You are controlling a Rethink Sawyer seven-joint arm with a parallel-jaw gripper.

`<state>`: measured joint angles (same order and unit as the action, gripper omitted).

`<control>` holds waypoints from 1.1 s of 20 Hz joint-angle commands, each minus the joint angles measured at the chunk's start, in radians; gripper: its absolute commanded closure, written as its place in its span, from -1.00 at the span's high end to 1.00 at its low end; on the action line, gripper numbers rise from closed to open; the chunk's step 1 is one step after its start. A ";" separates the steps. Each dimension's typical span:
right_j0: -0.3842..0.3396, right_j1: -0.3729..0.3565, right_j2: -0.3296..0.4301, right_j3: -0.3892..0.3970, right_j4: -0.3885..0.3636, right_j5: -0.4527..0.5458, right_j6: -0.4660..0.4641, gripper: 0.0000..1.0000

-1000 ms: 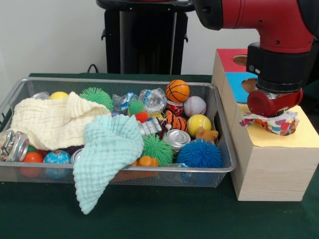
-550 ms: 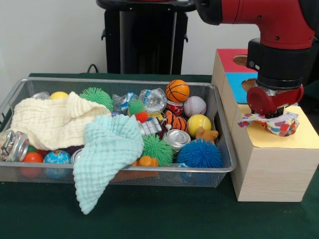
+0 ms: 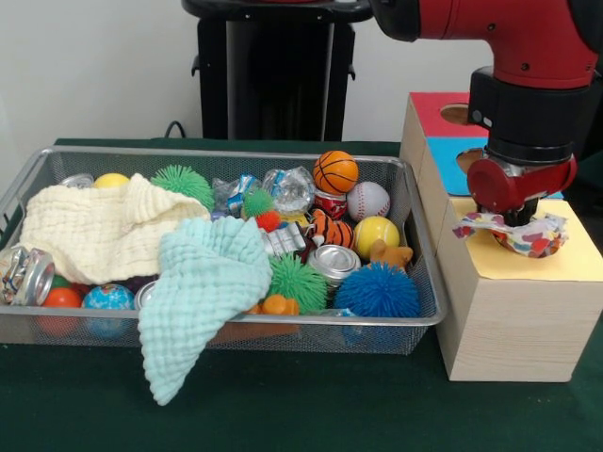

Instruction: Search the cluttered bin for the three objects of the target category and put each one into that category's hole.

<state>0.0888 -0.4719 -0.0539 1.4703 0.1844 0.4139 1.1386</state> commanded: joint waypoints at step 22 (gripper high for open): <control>0.014 -0.113 -0.042 0.099 0.066 0.278 0.285 -1.00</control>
<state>0.1166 -0.5905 -0.1098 1.4699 0.2224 0.6111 1.1417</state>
